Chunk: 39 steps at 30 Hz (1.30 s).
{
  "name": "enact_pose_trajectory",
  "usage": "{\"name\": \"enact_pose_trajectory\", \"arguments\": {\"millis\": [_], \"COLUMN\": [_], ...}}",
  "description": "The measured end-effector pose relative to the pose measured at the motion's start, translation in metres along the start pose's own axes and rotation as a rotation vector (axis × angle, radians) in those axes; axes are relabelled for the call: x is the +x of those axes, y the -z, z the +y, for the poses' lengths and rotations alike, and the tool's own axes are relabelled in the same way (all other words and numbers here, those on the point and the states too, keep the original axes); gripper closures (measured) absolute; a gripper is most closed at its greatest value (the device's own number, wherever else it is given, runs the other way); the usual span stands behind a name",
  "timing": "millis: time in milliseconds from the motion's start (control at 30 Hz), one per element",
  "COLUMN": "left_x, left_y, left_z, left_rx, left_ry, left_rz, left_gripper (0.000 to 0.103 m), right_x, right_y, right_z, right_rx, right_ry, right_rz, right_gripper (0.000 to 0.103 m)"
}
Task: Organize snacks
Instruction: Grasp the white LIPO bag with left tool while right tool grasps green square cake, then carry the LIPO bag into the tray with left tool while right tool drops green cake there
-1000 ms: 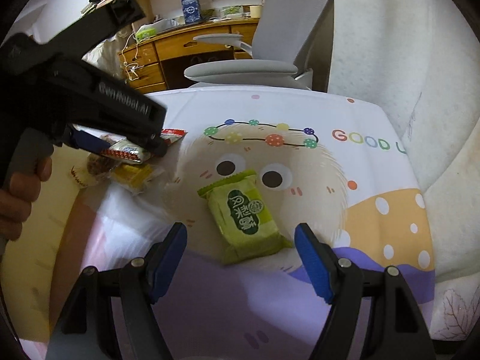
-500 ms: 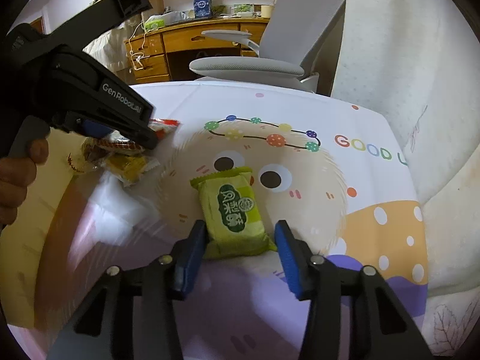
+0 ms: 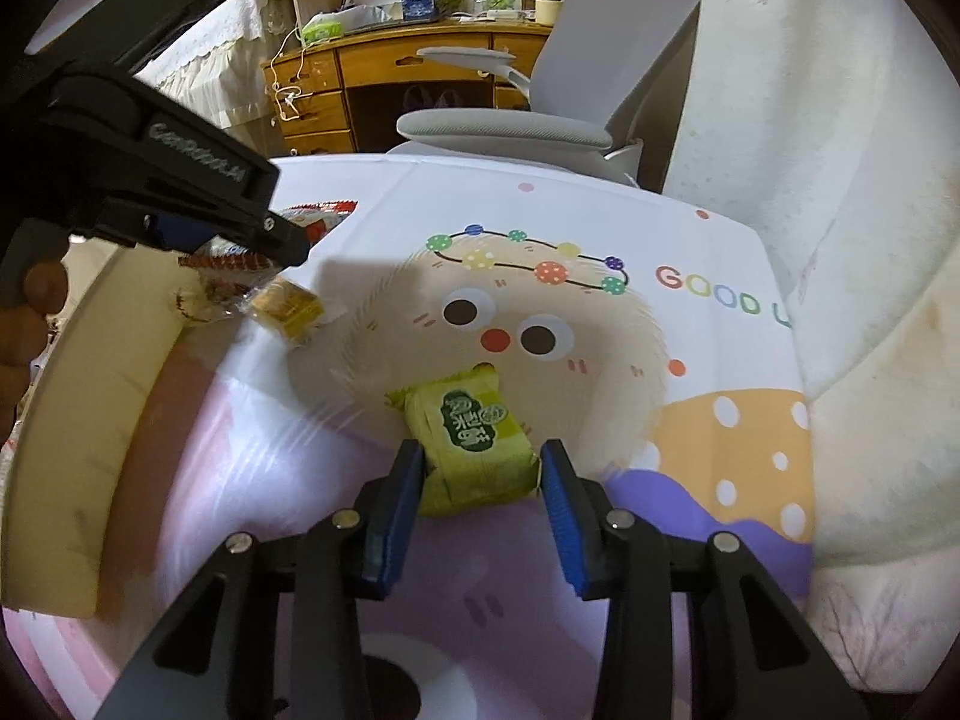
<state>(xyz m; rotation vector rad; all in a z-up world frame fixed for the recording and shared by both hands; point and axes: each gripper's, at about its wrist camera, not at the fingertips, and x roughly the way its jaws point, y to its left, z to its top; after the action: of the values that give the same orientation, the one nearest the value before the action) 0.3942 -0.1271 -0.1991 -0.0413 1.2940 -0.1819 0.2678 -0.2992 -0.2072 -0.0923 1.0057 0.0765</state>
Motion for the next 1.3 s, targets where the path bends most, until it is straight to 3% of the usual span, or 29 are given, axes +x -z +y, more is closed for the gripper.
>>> {"name": "enact_pose_trajectory", "arguments": {"millis": [200, 267, 300, 767, 800, 867, 933, 1300], "left_x": [-0.036, -0.045, -0.052, -0.126, -0.131, -0.139, -0.149, -0.182], "left_y": [0.036, 0.047, 0.056, 0.159, 0.166, 0.178, 0.192, 0.226], "left_z": [-0.004, -0.002, -0.001, 0.044, 0.049, 0.057, 0.064, 0.088], "left_rx": [0.012, 0.009, 0.008, -0.082, -0.093, -0.111, -0.127, -0.205], "left_ry": [0.025, 0.031, 0.034, 0.039, 0.039, 0.043, 0.051, 0.040], "left_rz": [-0.027, -0.030, -0.034, -0.108, -0.117, -0.139, -0.165, -0.242], "left_gripper": [0.058, 0.058, 0.058, 0.058, 0.058, 0.058, 0.058, 0.058], "right_x": [-0.033, -0.045, -0.050, -0.088, -0.087, -0.084, -0.078, -0.029], "right_y": [0.008, 0.014, 0.017, 0.053, 0.053, 0.052, 0.051, 0.044], "right_z": [0.007, 0.013, 0.016, 0.038, 0.039, 0.038, 0.037, 0.039], "right_rx": [-0.003, -0.012, -0.012, -0.040, -0.048, -0.056, -0.068, -0.136], "right_ry": [0.002, 0.001, -0.003, -0.074, -0.076, -0.084, -0.085, -0.059], "right_rz": [-0.037, -0.042, -0.037, -0.010, -0.008, -0.008, -0.015, 0.041], "right_gripper": [0.067, 0.088, 0.094, 0.094, 0.092, 0.080, 0.053, 0.046]}}
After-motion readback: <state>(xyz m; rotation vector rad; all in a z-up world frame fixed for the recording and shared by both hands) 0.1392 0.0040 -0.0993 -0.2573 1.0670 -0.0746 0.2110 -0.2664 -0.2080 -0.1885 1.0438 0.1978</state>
